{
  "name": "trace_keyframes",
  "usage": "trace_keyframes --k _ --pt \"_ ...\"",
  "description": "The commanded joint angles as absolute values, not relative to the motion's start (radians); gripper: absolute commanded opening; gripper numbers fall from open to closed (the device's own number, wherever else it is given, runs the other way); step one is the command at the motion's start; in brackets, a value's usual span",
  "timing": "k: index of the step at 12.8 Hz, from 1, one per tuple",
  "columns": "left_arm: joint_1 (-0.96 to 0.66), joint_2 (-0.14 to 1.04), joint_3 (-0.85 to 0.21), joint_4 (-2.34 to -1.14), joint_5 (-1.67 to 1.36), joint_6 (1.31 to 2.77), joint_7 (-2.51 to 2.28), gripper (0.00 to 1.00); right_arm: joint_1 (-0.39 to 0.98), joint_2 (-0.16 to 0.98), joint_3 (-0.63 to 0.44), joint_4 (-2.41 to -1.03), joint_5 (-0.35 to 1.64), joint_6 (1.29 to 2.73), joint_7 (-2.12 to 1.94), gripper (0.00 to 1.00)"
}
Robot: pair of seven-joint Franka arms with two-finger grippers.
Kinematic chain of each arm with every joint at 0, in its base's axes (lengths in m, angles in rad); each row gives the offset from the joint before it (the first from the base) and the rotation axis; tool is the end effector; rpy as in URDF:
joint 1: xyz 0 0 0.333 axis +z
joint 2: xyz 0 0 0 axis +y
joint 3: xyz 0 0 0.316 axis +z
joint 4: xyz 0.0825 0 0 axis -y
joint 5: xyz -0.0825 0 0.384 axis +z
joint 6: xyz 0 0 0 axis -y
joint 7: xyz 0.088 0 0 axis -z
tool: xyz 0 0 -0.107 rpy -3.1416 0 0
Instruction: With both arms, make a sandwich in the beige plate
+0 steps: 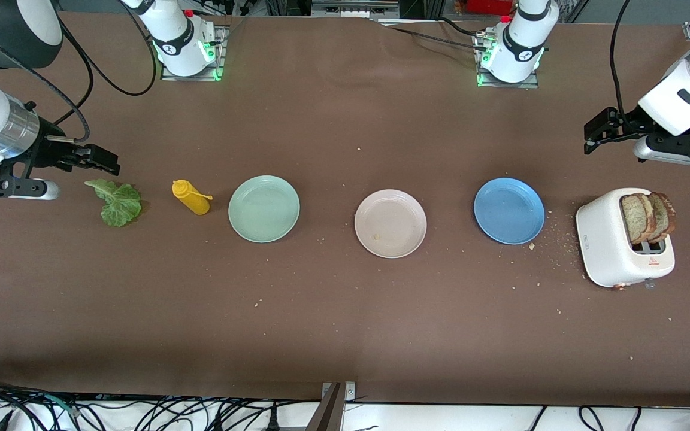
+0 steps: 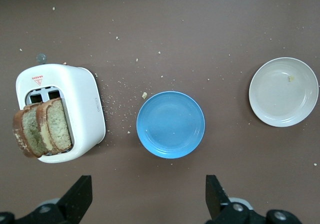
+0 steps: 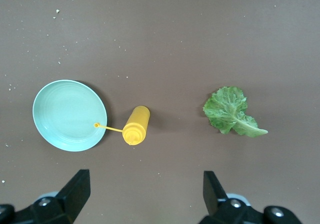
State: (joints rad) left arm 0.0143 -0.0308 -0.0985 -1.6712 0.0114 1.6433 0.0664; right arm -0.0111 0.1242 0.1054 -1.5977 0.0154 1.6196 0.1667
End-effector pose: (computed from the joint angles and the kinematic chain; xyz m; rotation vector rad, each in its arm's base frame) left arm 0.5480 -0.0459 0.6002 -3.1183 0.2365 -0.0045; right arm 0.5871 0.0539 0.5451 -3.1203 0.1156 0.1632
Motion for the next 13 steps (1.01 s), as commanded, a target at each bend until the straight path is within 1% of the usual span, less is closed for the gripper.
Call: trace_keyframes --k 1,13 --pt "0.018 -0.028 -0.101 -1.654 -0.014 1.632 0.063 1.0 -0.017 0.097 0.107 -1.615 0.02 1.612 0.16 1.0" --pt "0.018 -0.029 -0.103 -1.654 -0.005 1.603 0.048 1.0 -0.02 0.109 0.107 -1.597 0.017 1.623 0.158 0.99"
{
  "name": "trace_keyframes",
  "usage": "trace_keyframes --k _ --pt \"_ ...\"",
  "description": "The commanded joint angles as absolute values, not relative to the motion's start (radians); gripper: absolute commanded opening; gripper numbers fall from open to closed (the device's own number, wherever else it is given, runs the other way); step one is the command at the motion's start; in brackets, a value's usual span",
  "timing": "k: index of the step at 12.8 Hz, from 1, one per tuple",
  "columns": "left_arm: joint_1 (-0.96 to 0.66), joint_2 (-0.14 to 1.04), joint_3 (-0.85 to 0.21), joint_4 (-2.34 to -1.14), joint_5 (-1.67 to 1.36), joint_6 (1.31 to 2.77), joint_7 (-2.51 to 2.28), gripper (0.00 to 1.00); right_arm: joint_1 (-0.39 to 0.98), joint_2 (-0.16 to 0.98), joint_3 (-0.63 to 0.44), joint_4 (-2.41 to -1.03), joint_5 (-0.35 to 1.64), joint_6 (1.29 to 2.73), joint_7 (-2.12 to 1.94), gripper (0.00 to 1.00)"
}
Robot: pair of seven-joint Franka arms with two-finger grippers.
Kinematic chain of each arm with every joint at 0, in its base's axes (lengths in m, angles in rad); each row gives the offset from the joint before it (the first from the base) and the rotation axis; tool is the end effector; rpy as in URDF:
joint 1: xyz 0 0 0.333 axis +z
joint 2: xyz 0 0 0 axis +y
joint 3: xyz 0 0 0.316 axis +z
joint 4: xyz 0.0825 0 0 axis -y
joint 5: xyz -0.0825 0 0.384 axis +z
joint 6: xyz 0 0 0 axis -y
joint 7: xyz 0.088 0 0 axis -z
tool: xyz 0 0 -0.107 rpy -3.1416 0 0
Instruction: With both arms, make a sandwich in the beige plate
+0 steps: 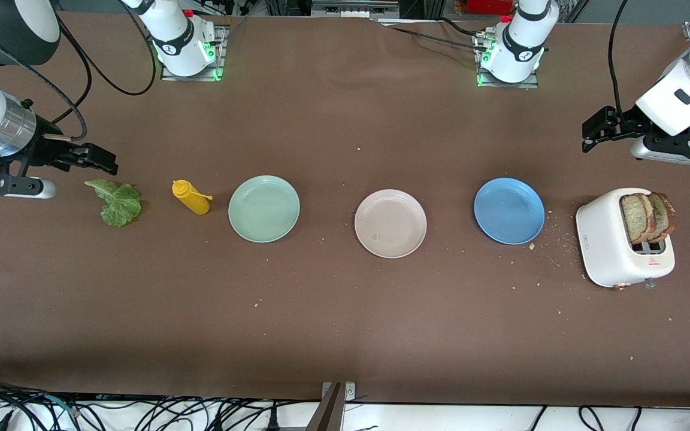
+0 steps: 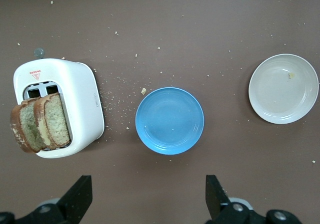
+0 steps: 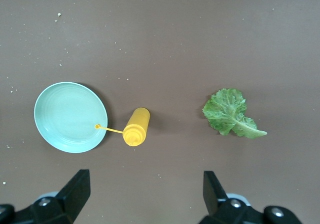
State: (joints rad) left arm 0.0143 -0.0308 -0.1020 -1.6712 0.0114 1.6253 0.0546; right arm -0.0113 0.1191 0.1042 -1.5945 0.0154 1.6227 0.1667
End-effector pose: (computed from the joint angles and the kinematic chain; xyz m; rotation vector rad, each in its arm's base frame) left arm 0.5459 -0.0476 0.5986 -3.1188 0.2233 0.0235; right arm 0.5867 0.0531 0.5498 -3.1202 0.1178 0.1454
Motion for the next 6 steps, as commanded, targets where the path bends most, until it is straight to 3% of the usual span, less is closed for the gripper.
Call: trace_keyframes --k 1,6 --pt "0.021 -0.031 -0.1 -1.654 -0.005 1.601 0.049 1.0 -0.02 0.109 0.107 -1.597 0.015 1.623 0.158 1.0" --pt "0.021 -0.029 -0.097 -1.652 -0.006 1.597 0.051 1.0 -0.02 0.121 0.107 -1.597 -0.008 1.624 0.16 1.0"
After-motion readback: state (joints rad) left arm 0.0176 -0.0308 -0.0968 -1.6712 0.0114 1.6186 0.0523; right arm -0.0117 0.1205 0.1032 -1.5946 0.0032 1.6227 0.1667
